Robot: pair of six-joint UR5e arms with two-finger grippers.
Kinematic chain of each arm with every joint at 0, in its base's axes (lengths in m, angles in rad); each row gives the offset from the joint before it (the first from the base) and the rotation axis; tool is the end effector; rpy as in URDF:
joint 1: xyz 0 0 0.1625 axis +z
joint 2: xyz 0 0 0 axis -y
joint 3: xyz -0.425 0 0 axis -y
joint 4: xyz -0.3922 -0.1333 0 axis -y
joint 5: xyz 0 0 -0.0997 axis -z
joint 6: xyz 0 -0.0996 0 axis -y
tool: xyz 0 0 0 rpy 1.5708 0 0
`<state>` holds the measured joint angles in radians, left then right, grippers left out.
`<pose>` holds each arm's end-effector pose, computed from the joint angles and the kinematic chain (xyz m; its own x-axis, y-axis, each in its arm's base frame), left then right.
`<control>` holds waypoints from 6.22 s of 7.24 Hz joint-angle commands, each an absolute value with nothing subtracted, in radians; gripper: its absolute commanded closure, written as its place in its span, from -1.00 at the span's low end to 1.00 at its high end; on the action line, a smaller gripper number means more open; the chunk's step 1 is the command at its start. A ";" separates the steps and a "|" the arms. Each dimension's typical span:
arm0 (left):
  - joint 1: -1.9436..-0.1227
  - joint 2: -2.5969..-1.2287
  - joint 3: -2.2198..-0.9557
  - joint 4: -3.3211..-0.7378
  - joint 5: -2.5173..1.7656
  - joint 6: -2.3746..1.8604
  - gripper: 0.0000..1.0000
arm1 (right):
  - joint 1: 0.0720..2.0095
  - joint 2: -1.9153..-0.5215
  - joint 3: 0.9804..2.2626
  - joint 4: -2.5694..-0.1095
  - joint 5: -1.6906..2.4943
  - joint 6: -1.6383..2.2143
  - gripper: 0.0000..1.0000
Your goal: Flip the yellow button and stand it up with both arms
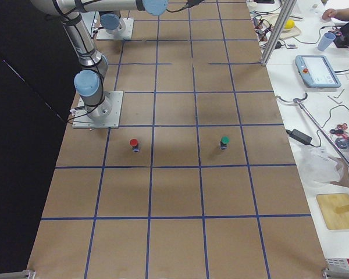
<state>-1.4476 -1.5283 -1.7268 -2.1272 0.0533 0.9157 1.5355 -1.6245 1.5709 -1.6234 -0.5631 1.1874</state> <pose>-0.1761 -0.4717 0.4766 -0.0622 0.2380 0.9693 -0.0772 0.9671 -0.2424 0.2007 -0.4810 0.5656 -0.1682 0.8951 -0.4128 0.5108 0.4373 0.7401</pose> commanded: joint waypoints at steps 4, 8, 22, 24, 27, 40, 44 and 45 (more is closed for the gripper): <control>-1.480 -1.539 -1.709 -2.123 0.064 0.859 -1.00 | 1.445 -1.621 1.566 -1.634 -0.584 1.157 0.63; -1.476 -1.627 -1.684 -1.930 0.307 0.630 -1.00 | 1.315 -1.620 1.571 -1.553 -0.944 0.483 0.63; -1.551 -1.683 -1.531 -1.454 1.152 -0.080 -0.95 | 0.643 -1.479 2.062 -2.137 -1.148 -2.018 0.85; -1.551 -1.681 -1.531 -1.454 1.211 -0.078 -0.96 | 0.634 -1.419 2.060 -2.144 -1.100 -2.067 0.84; -1.562 -1.669 -1.523 -1.454 1.375 -0.077 -0.96 | 0.602 -1.390 2.062 -2.132 -1.051 -2.071 0.82; -1.557 -1.632 -1.450 -1.615 1.574 -0.011 -0.95 | 0.664 -1.486 1.915 -2.046 -1.246 -1.434 -0.99; -1.559 -1.635 -1.451 -1.615 1.574 -0.011 -0.94 | 0.979 -1.663 1.759 -1.680 -1.443 -0.579 -1.00; -1.559 -1.635 -1.451 -1.615 1.574 -0.011 -0.94 | 1.064 -1.660 1.656 -1.546 -1.454 -0.349 -1.00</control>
<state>-1.5584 -1.6347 -1.4510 -1.6153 1.5738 -0.0107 0.9588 -1.6538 1.7687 -1.7062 -1.4170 -0.6381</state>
